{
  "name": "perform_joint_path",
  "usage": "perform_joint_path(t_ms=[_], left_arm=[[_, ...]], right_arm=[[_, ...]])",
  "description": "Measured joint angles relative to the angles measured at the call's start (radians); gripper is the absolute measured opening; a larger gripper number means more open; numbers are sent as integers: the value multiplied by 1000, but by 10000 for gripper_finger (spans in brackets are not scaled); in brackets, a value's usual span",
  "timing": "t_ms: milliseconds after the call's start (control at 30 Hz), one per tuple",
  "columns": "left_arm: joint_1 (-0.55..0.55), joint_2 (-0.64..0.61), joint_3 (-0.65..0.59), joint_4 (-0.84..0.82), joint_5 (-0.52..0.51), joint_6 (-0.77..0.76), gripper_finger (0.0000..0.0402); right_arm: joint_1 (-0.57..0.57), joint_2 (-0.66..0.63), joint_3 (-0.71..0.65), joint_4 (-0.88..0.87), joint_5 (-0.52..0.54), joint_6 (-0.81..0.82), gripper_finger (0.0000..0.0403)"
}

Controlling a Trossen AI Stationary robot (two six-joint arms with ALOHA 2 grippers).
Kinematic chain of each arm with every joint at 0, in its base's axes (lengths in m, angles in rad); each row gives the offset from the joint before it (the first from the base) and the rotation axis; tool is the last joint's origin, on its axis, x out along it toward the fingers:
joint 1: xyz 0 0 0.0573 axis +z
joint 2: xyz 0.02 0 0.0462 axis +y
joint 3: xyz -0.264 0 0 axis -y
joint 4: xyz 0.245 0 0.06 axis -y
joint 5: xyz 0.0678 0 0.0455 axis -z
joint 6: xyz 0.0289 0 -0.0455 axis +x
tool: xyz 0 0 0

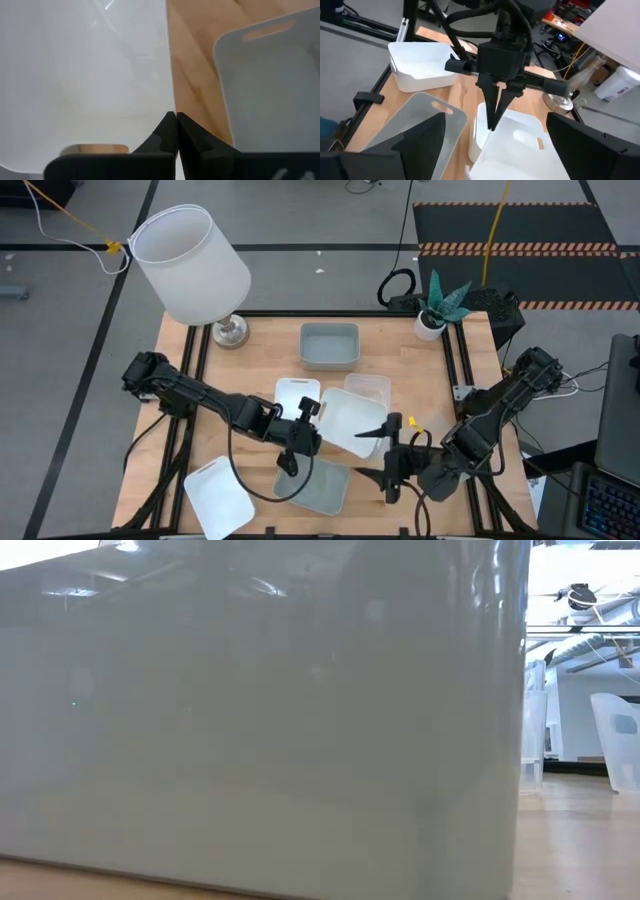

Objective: Stack baskets by color
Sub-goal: Stack the right white bin on top of the top white bin

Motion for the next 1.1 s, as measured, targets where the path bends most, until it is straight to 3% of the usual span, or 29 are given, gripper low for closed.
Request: perform_joint_path(t_ms=[433, 700, 967, 1100], left_arm=[[26, -12, 0, -93, -58, -112, 2], [52, -92, 0, -137, -63, -247, 2], [57, -170, 0, -195, -78, -560, 2], [45, -175, 16, -268, -79, -787, 2]], right_arm=[[7, -1, 0, -112, 7, 94, 338], [79, -57, 0, -102, 176, -1, 338], [159, -106, 0, -238, 347, 34, 338], [166, -105, -3, -325, 365, 88, 338]])
